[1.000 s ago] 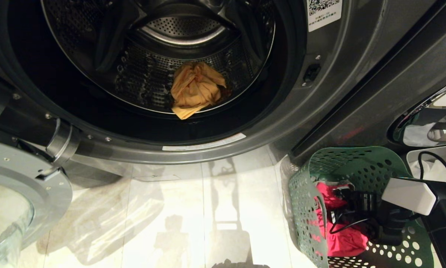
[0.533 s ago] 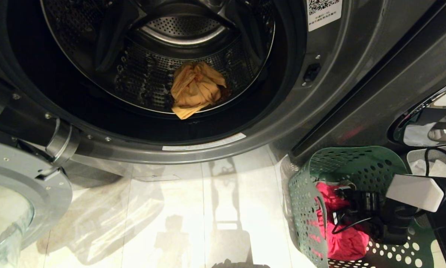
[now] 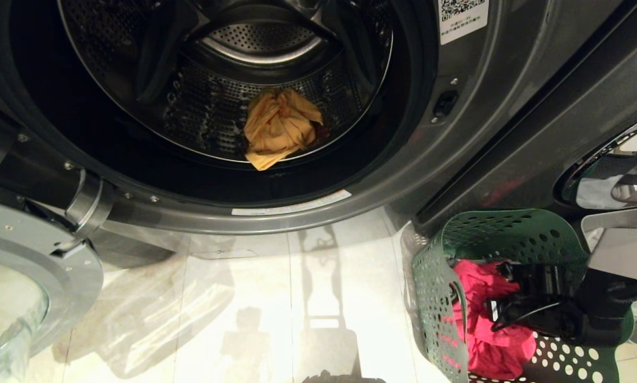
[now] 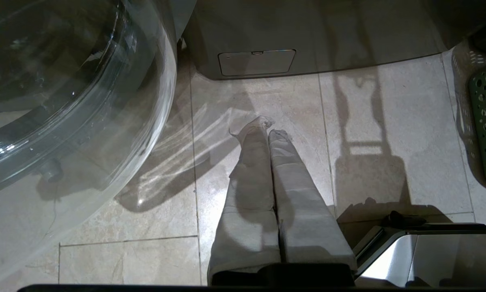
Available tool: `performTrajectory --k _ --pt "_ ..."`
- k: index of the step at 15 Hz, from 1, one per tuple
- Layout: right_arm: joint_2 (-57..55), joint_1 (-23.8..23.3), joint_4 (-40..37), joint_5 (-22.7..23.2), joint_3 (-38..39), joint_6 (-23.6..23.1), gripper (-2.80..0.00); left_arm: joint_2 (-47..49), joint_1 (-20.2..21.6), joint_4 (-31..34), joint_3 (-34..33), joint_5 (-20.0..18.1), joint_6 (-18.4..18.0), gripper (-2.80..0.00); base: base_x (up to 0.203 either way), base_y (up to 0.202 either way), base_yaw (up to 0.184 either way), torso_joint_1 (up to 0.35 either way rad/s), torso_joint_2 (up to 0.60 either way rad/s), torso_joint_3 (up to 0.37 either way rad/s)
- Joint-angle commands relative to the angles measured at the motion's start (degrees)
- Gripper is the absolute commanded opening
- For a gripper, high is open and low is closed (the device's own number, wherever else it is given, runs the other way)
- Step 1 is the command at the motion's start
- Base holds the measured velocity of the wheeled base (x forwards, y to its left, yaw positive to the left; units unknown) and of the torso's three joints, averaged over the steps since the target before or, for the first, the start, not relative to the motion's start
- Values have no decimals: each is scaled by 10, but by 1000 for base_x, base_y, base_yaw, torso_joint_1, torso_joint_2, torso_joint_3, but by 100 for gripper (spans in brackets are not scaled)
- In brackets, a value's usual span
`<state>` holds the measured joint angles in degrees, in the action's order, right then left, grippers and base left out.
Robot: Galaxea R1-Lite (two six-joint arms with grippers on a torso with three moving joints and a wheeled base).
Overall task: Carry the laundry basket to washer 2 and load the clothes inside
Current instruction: Place the clothes into the washing machine
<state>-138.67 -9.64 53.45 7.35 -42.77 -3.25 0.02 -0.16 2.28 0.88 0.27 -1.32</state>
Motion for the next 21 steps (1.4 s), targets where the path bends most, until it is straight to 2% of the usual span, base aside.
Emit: performTrajectory --k 1,6,11,13,15,18,21 --pt "91 0 -11 1 46 21 -280 0 0 0 0 1 0 -280 0 0 0 0 0 0" --pt "277 8 -38 2 179 47 -280 0 0 0 0 0 0 -280 0 0 0 0 0 0" --pt "494 27 -41 1 304 45 -280 0 0 0 0 0 0 -280 0 0 0 0 0 0" --pt "588 40 -41 1 353 33 -280 0 0 0 0 1 0 -280 0 0 0 0 0 0" --pt "674 55 -39 -1 400 -11 -280 0 0 0 0 0 0 -280 0 0 0 0 0 0" --pt "784 74 -27 -2 412 -80 -280 0 0 0 0 0 0 -280 0 0 0 0 0 0" --pt "820 118 -16 -8 307 -103 -280 0 0 0 0 0 0 -280 0 0 0 0 0 0"
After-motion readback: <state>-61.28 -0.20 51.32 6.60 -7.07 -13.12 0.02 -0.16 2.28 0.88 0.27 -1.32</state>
